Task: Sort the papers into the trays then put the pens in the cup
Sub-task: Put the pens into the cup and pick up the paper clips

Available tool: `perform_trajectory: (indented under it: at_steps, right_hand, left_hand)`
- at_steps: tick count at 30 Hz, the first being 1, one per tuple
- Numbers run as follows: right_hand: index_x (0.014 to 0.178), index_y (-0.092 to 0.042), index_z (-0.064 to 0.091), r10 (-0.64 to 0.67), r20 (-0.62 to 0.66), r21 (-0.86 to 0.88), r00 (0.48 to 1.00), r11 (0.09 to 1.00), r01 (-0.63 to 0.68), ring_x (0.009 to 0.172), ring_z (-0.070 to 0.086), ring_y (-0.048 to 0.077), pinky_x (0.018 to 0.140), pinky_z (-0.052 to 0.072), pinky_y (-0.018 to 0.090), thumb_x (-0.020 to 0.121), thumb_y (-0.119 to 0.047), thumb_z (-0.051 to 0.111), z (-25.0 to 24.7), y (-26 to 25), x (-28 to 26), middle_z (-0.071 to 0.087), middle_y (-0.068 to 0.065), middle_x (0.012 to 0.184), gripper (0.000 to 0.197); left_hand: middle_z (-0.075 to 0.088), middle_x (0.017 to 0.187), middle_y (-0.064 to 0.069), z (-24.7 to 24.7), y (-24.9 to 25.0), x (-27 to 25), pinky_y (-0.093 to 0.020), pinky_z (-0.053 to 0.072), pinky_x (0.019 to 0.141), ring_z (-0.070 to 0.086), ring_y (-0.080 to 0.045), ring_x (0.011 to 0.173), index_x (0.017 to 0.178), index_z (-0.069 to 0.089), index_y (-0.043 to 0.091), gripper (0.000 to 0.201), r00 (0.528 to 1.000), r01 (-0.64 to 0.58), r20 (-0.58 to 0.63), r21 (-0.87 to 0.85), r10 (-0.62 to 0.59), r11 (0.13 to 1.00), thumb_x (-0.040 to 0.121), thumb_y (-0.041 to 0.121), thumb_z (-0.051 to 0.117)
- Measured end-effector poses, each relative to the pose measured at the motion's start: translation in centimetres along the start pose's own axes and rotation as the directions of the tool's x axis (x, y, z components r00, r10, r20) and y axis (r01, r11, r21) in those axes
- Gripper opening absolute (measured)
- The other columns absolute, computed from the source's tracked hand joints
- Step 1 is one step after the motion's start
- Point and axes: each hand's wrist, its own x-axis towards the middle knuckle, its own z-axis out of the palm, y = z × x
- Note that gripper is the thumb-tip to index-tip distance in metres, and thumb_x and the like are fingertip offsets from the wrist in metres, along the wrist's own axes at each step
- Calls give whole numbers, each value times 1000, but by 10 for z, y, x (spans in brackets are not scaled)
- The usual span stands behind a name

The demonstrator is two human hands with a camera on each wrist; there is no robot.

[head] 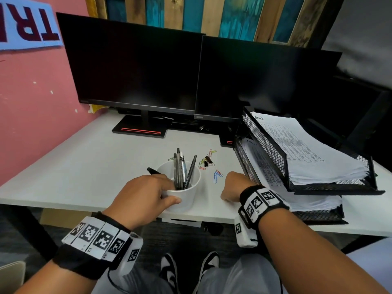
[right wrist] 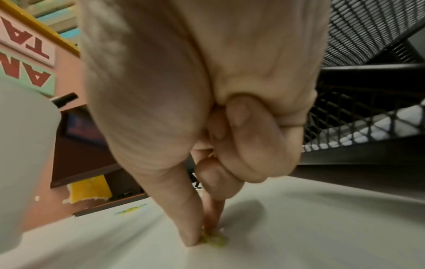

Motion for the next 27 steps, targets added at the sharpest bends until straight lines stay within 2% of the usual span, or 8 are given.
perform_trajectory:
  at_steps: [3,7,12,16,19,21,24,27]
  right_hand:
    - [84,-13,46,-20,8,11,1000,1000,20,82,59,24,53,40,25,92,-12,62,2,-6,3,56,3,83,18]
    - [79,-15,49,-8,78,93,997,996,1,67,54,17,52,40,24,82,-21,72,5,-4,5,56,1,79,24]
    - [69,-18,42,-18,111,156,994,988,0,53,42,15,45,31,22,76,-19,69,8,-4,5,44,-3,63,28]
    - [69,-18,42,-61,91,222,994,974,40,54,41,15,44,29,22,76,-20,69,6,-5,0,44,-2,66,28]
    - [77,-15,52,-147,-23,487,989,862,139,50,39,13,44,30,20,87,-15,70,-16,-13,-9,49,4,73,21]
    - [74,-14,57,-227,-125,603,966,756,256,44,38,8,43,31,19,88,-10,70,-38,-28,-21,52,0,66,19]
    - [77,-7,69,-402,-203,510,893,735,447,39,45,-2,39,35,12,85,-5,73,-67,-55,-44,55,-14,48,10]
    - [86,-8,75,-531,-120,367,839,761,535,41,51,-7,42,36,7,85,-6,73,-78,-75,-57,59,-21,48,3]
  left_hand:
    - [58,80,16,-1,-4,-1,-19,34,58,58,-6,72,72,59,39,26,1000,-1,-10,5,1,1000,91,55,68]
    - [57,79,15,-2,-8,1,-17,32,57,57,-6,70,76,64,32,28,1000,8,-20,11,-8,1000,91,55,68]
    - [56,81,16,-5,-9,2,-16,29,57,56,-3,69,75,60,36,26,1000,1,-12,4,-1,1000,92,56,67]
    - [55,81,15,-6,-9,2,-15,29,57,56,-4,71,75,59,36,27,1000,0,-10,9,1,1000,92,55,66]
    - [54,78,16,-5,-10,2,-15,27,56,54,-3,69,67,51,39,33,1000,6,-2,18,-5,1000,92,55,67]
    - [53,76,17,-3,-10,2,-16,29,57,53,-2,68,62,45,42,39,1000,13,10,16,-13,1000,92,54,68]
    - [57,80,17,1,-8,3,-20,35,60,57,-5,73,69,54,39,31,1000,13,23,13,-14,1000,91,55,67]
    - [58,81,15,2,-3,4,-24,40,62,57,-6,74,72,57,37,28,999,11,31,15,-12,1000,91,55,68]
